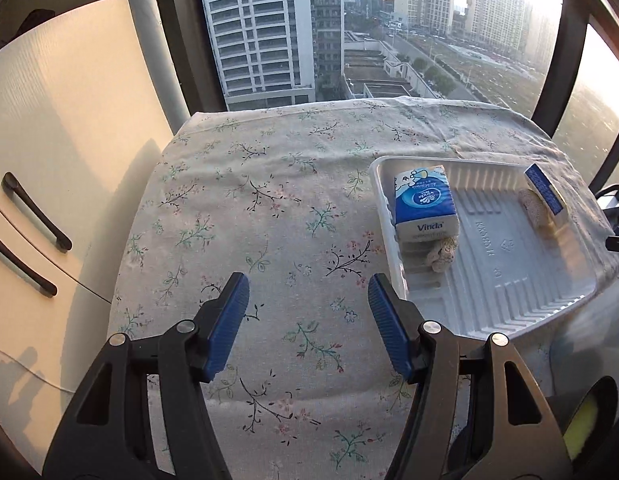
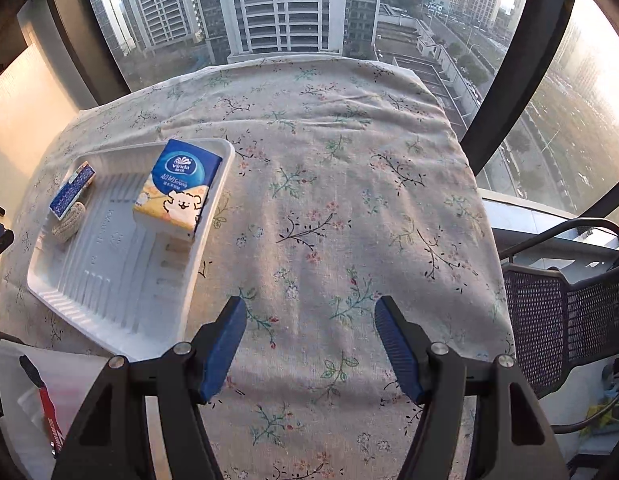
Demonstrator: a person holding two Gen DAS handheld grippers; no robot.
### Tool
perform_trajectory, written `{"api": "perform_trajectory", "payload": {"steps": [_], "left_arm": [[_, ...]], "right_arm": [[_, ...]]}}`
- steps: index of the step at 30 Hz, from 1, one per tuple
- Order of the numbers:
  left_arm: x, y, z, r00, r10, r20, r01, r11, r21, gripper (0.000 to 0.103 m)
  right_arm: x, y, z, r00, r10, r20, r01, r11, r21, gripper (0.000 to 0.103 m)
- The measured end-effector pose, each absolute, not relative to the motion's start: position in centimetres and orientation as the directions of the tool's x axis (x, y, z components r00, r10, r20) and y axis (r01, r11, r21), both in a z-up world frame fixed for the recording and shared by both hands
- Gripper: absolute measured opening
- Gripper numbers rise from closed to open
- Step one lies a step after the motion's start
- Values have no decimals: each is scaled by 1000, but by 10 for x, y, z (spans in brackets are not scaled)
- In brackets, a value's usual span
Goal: Organize soft objects
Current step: 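Move both tools back toward the yellow sponges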
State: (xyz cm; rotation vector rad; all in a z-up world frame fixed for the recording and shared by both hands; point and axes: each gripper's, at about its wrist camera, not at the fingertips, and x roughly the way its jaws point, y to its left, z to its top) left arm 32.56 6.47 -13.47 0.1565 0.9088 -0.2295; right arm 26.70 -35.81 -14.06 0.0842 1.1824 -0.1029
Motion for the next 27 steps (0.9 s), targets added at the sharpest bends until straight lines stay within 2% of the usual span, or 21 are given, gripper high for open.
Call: {"api": "perform_trajectory", "payload": {"steps": [13, 19, 27], "left_arm": [[246, 110, -158, 591, -120, -798, 221, 975, 17, 60], [204, 134, -170, 573, -134, -809, 189, 982, -28, 60], [130, 149, -176, 563, -146, -814, 215, 976, -26, 60]], "right_arm": [[167, -367, -154, 351, -74, -934, 164, 986, -17, 69], [117, -368, -167, 328, -78, -942, 189, 982, -16, 69], [49, -353, -170, 336, -72, -939, 209, 978, 0, 70]]}}
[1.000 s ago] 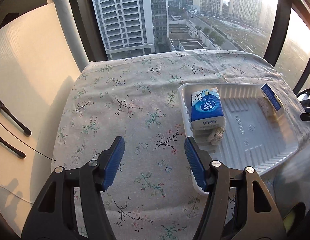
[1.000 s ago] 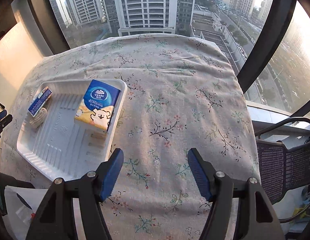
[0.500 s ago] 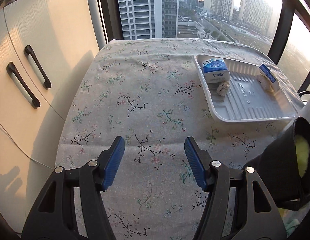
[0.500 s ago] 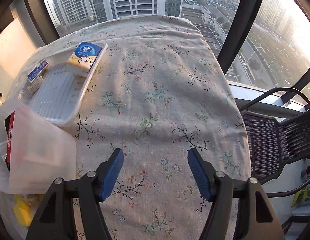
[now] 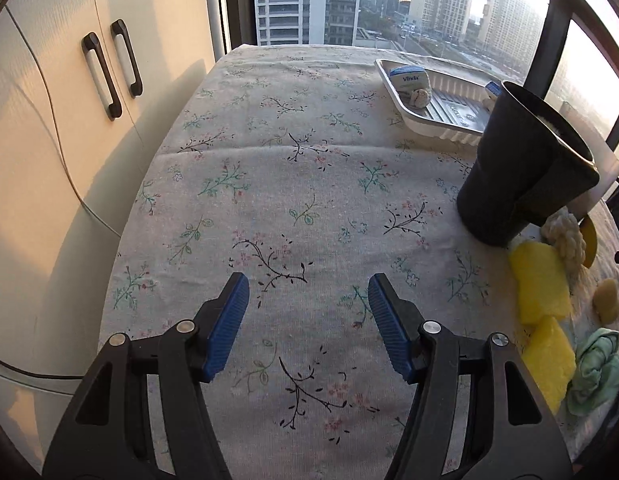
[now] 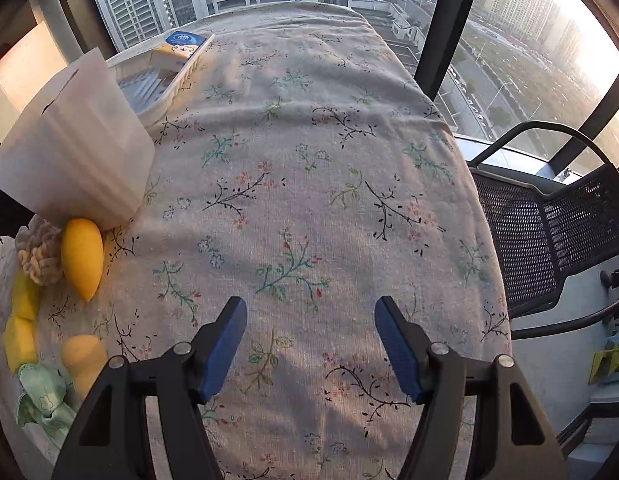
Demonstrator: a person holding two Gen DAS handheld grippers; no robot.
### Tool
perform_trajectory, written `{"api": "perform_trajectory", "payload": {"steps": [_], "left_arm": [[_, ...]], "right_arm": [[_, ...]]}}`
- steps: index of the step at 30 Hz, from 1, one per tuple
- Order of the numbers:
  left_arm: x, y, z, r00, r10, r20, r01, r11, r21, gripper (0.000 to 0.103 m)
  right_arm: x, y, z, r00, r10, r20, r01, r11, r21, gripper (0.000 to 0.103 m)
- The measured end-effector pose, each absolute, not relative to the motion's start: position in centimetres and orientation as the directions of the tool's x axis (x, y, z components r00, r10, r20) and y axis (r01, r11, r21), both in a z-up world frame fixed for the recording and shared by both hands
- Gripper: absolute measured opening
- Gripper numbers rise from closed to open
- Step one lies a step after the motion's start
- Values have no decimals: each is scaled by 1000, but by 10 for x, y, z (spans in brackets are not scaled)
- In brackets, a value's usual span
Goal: Organize soft objects
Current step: 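Move both tools back toward the yellow sponges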
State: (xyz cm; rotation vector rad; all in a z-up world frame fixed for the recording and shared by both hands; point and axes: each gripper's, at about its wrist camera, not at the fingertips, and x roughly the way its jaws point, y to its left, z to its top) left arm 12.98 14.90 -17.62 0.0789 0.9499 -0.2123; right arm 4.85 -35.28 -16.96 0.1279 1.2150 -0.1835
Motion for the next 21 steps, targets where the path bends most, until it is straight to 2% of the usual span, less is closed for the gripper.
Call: {"api": "perform_trajectory", "payload": {"steps": [10, 21], "left_arm": [[58, 137, -181, 532, -162, -831, 261, 965, -21, 60], [10, 75, -171, 506, -281, -815, 486, 874, 1, 60]], "right_arm": [[-15, -300, -179, 329, -56, -943, 136, 991, -11, 70], [-39, -236, -157, 404, 51, -913, 11, 998, 61, 70]]}}
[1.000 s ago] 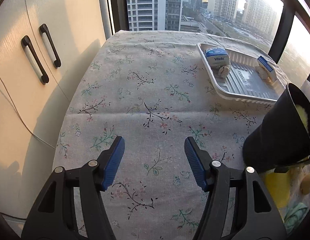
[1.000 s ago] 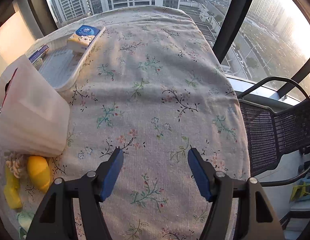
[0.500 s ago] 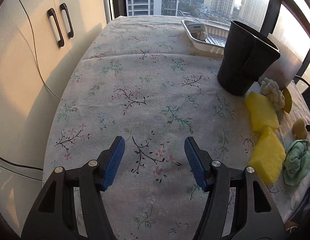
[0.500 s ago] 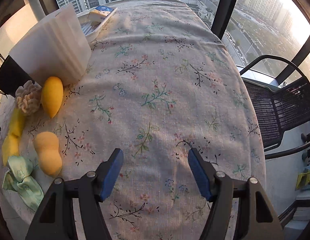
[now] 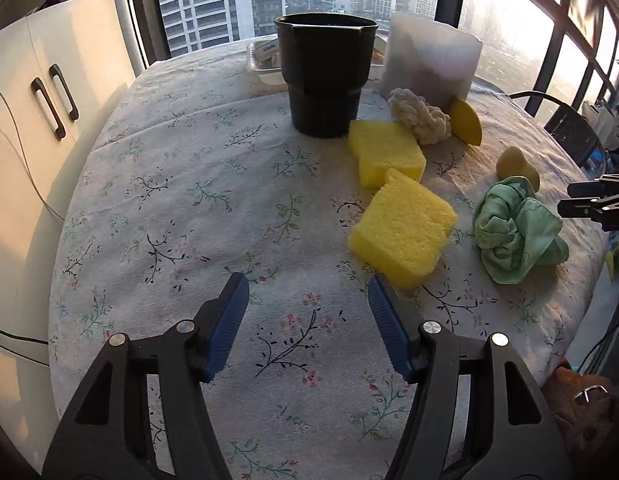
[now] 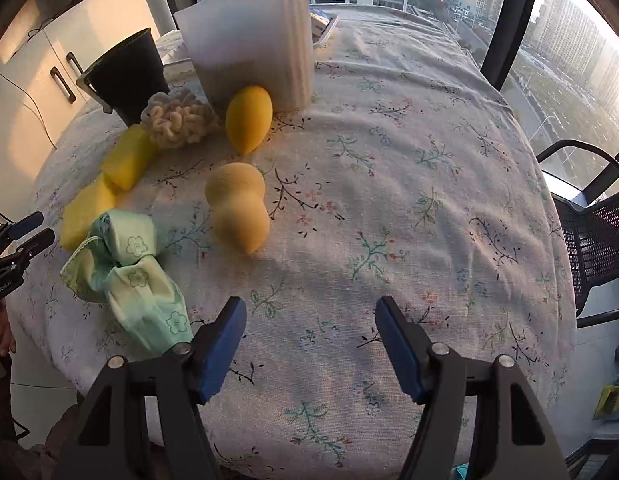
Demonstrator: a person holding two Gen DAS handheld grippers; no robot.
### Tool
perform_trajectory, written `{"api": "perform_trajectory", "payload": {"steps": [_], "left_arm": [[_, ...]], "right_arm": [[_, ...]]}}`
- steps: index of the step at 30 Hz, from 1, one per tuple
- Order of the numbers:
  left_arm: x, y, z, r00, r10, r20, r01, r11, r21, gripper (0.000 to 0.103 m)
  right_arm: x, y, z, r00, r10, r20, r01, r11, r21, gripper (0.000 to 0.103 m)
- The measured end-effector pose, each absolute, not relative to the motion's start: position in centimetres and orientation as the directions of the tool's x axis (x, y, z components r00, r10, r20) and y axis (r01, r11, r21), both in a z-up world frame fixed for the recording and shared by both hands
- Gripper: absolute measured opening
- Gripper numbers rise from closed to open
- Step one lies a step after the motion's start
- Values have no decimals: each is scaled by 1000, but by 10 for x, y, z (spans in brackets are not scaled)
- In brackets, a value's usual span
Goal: Organize soft objects
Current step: 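Move both tools back toward the yellow sponges, then grasp a yellow sponge with the left tool while the right tool grasps another sponge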
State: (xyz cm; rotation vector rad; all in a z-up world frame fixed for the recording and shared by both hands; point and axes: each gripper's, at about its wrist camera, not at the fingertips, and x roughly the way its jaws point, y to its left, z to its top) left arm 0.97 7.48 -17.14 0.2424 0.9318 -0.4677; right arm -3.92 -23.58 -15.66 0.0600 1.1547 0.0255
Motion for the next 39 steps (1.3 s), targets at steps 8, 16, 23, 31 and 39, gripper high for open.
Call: {"api": "perform_trajectory", "payload": {"steps": [8, 16, 23, 31, 39], "left_arm": [[0, 37, -173, 490, -325, -809, 571, 821, 16, 66], [15, 13, -178, 496, -332, -802, 629, 774, 68, 67], [37, 2, -193, 438, -379, -815, 666, 746, 11, 75], [31, 25, -186, 483, -426, -765, 606, 793, -59, 59], [6, 62, -177, 537, -390, -748, 540, 840, -51, 59]], "right_arm": [[-17, -196, -135, 457, 142, -878, -104, 989, 106, 70], [21, -155, -127, 458, 223, -861, -216, 967, 135, 70], [49, -133, -130, 440, 255, -861, -255, 955, 153, 70], [66, -114, -142, 396, 284, -873, -257, 947, 191, 70], [96, -84, -160, 345, 244, -907, -216, 960, 176, 70]]}}
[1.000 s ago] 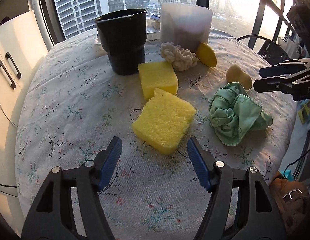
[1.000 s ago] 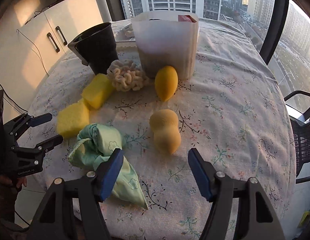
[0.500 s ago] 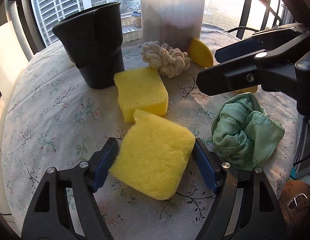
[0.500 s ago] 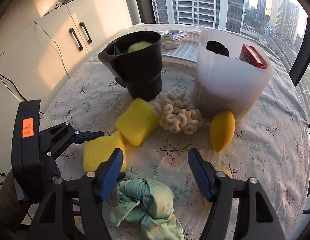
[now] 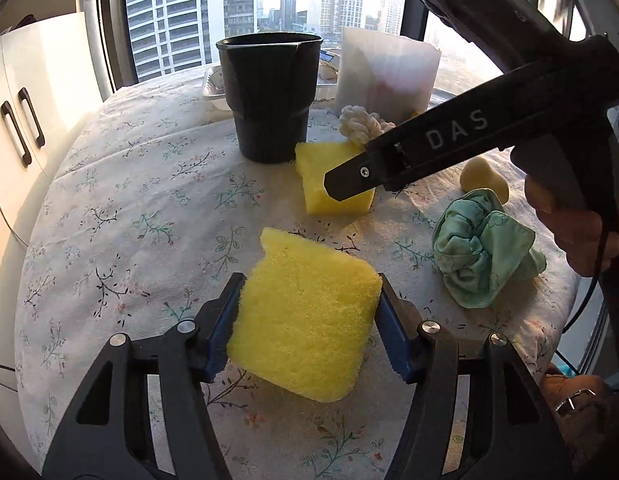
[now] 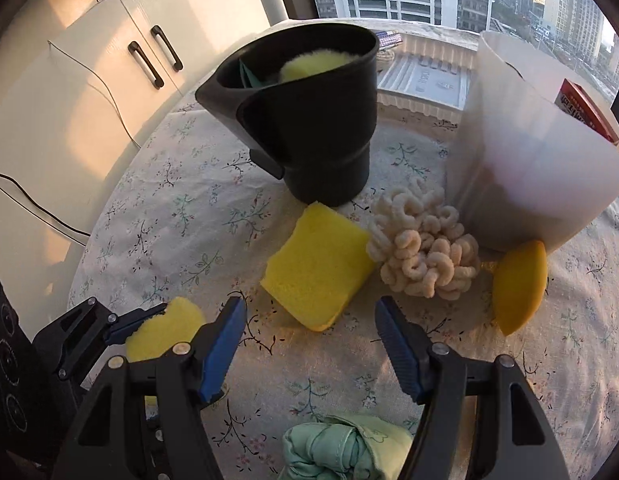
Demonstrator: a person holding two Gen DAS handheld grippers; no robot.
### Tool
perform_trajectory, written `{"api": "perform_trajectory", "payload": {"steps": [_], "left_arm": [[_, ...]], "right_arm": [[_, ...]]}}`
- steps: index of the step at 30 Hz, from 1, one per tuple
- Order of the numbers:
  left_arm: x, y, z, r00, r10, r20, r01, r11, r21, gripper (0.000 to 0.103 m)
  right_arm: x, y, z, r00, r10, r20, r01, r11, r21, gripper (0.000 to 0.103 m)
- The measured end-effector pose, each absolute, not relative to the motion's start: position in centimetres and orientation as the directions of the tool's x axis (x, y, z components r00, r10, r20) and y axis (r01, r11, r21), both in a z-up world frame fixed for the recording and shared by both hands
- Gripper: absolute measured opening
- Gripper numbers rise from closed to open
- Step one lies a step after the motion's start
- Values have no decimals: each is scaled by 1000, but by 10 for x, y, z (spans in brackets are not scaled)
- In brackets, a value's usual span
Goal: Organize soft objects
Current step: 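Grasp a yellow sponge with the left tool while the right tool grasps another sponge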
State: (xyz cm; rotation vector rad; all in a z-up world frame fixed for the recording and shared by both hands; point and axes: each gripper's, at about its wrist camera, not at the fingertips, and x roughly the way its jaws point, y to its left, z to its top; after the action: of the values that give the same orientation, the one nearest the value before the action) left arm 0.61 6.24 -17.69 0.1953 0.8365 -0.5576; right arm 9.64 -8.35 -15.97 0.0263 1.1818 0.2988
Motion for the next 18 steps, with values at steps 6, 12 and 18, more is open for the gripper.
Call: {"api": "perform_trajectory", "payload": {"steps": [6, 12, 18], "left_arm": [[5, 84, -179, 547, -391, -741, 485, 869, -101, 59], [8, 99, -174, 565, -395, -725, 443, 886, -138, 59], [12, 103, -168, 586, -395, -708, 426, 893, -146, 59]], "right_arm": [[118, -68, -181, 297, 159, -941, -110, 985, 132, 70], [120, -47, -182, 364, 27, -931, -99, 995, -10, 59], [101, -53, -154, 389, 144, -910, -152, 984, 90, 55]]}}
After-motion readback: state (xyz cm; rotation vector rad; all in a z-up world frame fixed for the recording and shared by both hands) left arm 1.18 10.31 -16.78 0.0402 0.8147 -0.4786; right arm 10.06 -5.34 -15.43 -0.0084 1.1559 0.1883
